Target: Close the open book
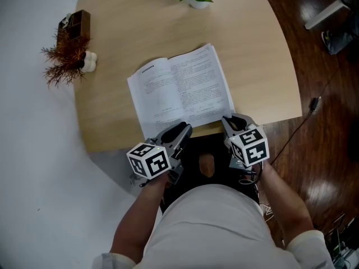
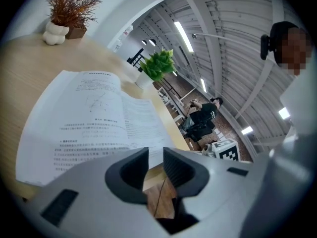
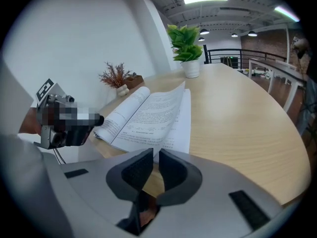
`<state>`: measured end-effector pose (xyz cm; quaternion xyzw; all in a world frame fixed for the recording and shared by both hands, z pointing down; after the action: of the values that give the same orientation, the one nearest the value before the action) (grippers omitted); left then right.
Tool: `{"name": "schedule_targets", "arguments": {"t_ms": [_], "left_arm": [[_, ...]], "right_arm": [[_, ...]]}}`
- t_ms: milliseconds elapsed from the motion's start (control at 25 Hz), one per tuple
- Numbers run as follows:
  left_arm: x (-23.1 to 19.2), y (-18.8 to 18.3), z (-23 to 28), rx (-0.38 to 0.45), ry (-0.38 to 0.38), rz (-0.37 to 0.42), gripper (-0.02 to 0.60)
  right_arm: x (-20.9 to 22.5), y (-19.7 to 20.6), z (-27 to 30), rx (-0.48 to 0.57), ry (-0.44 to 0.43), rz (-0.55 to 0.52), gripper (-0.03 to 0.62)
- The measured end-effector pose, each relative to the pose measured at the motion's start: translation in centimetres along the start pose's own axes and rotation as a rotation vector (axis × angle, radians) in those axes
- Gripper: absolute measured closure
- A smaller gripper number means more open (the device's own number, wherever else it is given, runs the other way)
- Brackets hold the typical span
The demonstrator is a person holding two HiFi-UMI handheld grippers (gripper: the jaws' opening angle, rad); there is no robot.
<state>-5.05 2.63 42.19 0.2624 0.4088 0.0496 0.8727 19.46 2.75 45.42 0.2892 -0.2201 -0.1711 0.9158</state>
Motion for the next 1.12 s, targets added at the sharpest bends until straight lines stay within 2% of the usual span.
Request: {"name": "schedule_targets", "arguments": {"t_ms": [240,720,920,1080,1120], "left_arm": [[-0.7,0.2,-0.3,0.006,-0.034,-0.025,0.514],[-1.0,0.5,-0.4,0.024,-0.066,-0.049,0.514],[-1.0,0.5,-1.0,0.048,-0.087,-0.058,0.514],[-0.7,0.4,-1.5,0.078,-0.095,-0.06,0.514],[-0.5,0.5,-1.6,0.086,-0.095,-0.06,0.514]], "right_arm": [[1.1,0.6,-0.4,0.028,-0.009,0.038,0.559],[3.0,0.7,-1.2,0.012,0.025,0.018,0.559],[4.7,0.3,-2.4,0.023,0.06,0.049,0.559],[5.5,-0.3,-3.6,0.042,0.04,0.07,0.56],[5.6,-0.4,-3.8,0.046,0.032,0.077,0.591]]}}
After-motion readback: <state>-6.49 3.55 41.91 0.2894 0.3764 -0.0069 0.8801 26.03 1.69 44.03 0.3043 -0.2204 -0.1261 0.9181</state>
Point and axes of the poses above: the fingertips, and each gripper's own axes: z forward along the fingers, x to its right, y out of its underside, the point moved 10 cm from there along -z, backward along the fingers
